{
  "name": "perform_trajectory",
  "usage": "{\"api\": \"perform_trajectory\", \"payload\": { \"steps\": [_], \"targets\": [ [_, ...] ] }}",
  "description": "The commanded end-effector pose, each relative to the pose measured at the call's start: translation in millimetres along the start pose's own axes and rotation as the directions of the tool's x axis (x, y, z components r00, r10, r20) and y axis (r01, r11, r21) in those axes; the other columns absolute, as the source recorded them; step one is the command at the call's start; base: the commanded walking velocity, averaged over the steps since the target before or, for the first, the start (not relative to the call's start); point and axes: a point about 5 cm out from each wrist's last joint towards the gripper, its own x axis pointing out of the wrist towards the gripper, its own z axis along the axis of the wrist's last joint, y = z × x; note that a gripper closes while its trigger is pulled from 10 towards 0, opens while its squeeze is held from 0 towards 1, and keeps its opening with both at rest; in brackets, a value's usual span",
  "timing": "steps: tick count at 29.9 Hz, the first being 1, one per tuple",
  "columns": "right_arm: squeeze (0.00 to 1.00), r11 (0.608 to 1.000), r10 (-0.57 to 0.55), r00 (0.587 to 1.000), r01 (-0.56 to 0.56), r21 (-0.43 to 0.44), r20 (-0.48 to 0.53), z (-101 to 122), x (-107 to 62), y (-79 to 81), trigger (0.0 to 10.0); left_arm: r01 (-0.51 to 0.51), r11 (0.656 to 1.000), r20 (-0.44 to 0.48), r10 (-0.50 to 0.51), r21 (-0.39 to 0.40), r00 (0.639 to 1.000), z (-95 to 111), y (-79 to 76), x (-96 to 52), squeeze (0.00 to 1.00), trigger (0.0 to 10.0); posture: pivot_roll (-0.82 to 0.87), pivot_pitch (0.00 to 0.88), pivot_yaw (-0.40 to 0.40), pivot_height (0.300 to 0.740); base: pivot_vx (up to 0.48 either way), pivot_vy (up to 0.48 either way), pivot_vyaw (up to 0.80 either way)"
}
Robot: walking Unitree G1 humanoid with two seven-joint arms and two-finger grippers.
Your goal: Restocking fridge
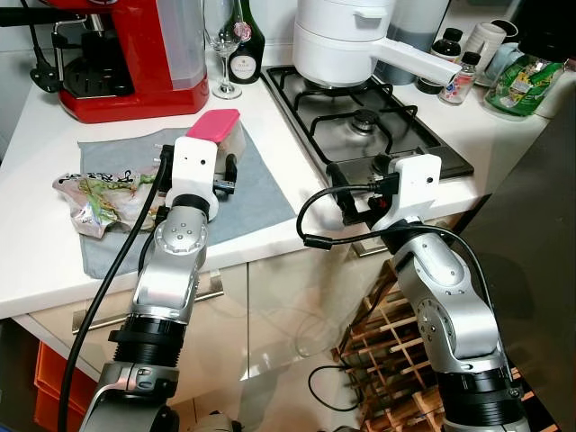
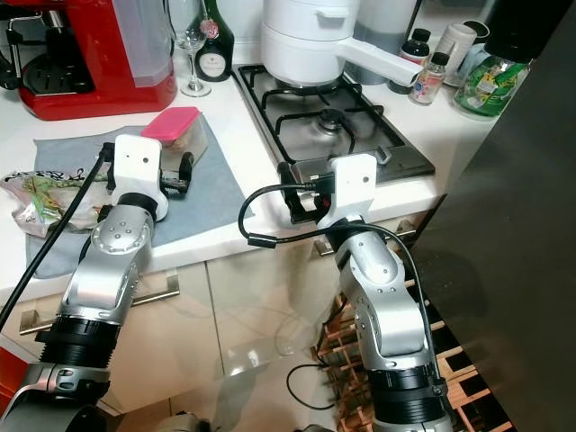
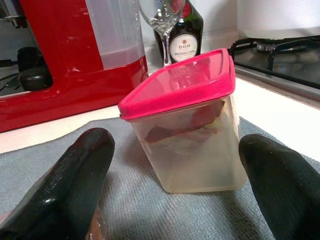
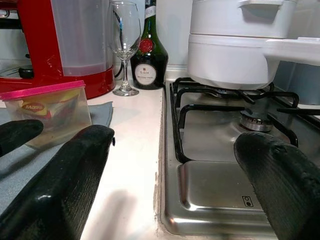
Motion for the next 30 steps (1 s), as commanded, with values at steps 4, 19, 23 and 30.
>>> {"api": "perform_trajectory", "payload": {
  "steps": [4,19,23,30],
  "targets": [
    [0.00,1.000,-0.004,1.000,0.004,-0.005,0.006,0.8,1.0,-0.2,10.0,0.020,0.999,-0.005,-0.020,-0.032,1.000,1.4,-1.9,-0.1,1.00,10.0,0.01,0.000,-0.044,0.740,0.000,0.000,0.00],
    [0.00,1.000,-0.011,1.000,0.011,-0.003,0.008,-1.2,2.7,0.9,10.0,0.010,0.997,0.039,-0.013,0.076,0.999,15.8,-2.5,-21.3,1.00,10.0,0.03,0.000,-0.035,0.740,0.000,0.000,0.00],
    [0.00,1.000,-0.007,1.000,0.007,-0.002,0.013,-1.2,3.7,2.4,10.0,-0.040,0.991,0.080,0.030,0.131,0.996,22.7,7.9,-22.7,1.00,10.0,0.03,0.000,-0.033,0.740,0.000,0.000,0.00],
    [0.00,1.000,-0.006,1.000,0.006,-0.001,0.015,-1.6,4.2,3.4,10.0,0.039,0.999,0.003,-0.039,0.009,0.999,12.0,-0.4,-23.5,1.00,10.0,0.03,0.000,-0.031,0.740,0.000,0.000,0.00]
  ]
}}
